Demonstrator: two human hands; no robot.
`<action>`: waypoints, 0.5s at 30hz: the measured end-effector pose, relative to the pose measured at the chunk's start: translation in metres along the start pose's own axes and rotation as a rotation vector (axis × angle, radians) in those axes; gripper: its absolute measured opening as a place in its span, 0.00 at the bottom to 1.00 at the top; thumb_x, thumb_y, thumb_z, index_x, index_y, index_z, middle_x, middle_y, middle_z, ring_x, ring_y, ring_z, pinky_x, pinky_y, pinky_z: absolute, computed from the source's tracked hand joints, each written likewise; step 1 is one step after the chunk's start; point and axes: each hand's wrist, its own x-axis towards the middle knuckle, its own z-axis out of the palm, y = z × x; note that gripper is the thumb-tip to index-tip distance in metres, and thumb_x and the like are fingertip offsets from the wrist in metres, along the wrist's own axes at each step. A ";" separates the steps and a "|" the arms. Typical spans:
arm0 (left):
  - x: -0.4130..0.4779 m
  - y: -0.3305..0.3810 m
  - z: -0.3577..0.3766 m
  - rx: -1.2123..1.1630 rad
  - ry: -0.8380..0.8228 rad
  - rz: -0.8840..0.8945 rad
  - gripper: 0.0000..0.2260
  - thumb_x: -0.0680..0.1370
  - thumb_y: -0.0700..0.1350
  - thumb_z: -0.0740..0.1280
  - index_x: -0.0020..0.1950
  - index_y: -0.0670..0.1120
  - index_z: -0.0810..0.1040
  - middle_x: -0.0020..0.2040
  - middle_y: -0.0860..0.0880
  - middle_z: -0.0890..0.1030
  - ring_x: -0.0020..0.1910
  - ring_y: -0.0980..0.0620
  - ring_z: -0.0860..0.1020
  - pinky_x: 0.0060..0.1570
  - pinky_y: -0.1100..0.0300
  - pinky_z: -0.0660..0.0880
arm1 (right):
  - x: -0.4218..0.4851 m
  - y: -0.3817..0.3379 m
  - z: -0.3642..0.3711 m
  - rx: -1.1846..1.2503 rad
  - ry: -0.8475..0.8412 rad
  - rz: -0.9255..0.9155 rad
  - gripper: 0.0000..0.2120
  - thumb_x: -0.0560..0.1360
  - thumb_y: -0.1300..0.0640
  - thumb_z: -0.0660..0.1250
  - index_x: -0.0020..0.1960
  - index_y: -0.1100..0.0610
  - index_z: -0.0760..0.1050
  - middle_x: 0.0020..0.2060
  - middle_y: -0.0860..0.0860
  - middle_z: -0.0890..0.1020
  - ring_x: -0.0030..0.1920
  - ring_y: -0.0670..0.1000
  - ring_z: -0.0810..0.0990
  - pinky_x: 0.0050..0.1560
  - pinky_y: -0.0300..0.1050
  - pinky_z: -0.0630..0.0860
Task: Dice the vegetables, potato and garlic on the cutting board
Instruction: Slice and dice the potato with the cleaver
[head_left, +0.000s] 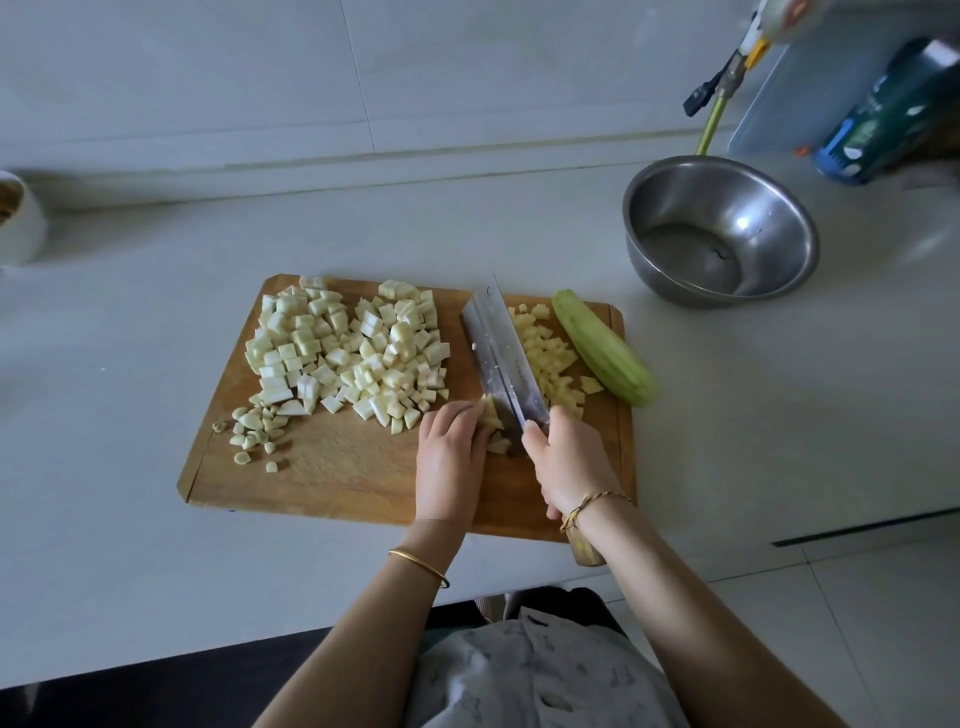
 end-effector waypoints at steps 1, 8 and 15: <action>0.000 0.000 -0.001 -0.008 0.007 -0.002 0.10 0.75 0.38 0.70 0.56 0.39 0.81 0.53 0.45 0.80 0.53 0.46 0.75 0.56 0.64 0.66 | 0.001 0.001 0.000 0.035 0.006 0.003 0.12 0.81 0.52 0.55 0.42 0.57 0.65 0.35 0.54 0.73 0.25 0.53 0.73 0.21 0.43 0.72; -0.004 0.000 -0.008 -0.086 0.012 -0.052 0.08 0.75 0.35 0.68 0.54 0.38 0.80 0.51 0.45 0.78 0.52 0.48 0.76 0.53 0.62 0.68 | -0.005 0.001 -0.009 0.092 0.058 -0.077 0.15 0.81 0.52 0.56 0.37 0.55 0.61 0.31 0.53 0.71 0.24 0.51 0.69 0.21 0.40 0.69; -0.001 0.001 -0.006 -0.094 0.024 -0.072 0.02 0.75 0.36 0.70 0.45 0.38 0.78 0.47 0.46 0.76 0.46 0.54 0.71 0.47 0.64 0.67 | -0.011 0.002 -0.005 0.070 0.042 -0.081 0.16 0.81 0.53 0.56 0.35 0.54 0.58 0.30 0.51 0.68 0.24 0.50 0.66 0.22 0.41 0.70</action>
